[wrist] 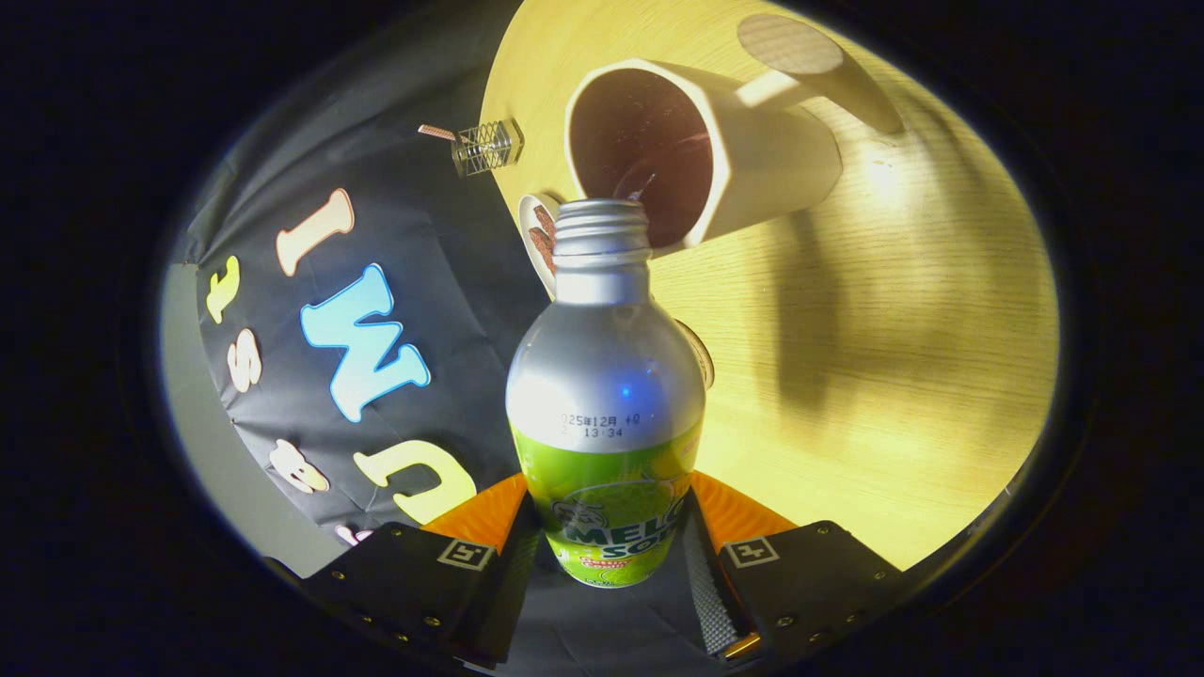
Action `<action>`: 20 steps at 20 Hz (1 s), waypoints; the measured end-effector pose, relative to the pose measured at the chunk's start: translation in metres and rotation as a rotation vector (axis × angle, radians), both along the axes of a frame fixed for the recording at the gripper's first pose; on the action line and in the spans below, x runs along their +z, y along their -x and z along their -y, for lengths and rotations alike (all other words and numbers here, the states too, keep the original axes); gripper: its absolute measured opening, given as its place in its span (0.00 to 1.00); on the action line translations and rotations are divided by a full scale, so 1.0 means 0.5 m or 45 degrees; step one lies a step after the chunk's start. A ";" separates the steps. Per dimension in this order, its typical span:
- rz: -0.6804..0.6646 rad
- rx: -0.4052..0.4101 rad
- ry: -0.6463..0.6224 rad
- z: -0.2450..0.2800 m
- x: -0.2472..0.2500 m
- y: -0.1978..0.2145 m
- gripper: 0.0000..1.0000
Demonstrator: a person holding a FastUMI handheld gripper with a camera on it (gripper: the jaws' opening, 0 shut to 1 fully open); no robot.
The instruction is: Take the bottle from table, then pour the juice into the cup, finally place the bottle on the coaster
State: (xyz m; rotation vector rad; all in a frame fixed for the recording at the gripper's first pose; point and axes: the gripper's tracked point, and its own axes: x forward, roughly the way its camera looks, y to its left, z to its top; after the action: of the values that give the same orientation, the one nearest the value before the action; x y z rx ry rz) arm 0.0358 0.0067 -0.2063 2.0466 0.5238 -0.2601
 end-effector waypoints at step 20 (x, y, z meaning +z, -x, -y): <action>-0.007 -0.038 -0.149 0.009 0.053 -0.001 0.74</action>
State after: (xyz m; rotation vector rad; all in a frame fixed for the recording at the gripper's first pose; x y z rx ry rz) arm 0.0364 0.0024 -0.1800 2.1694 0.5227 -0.2580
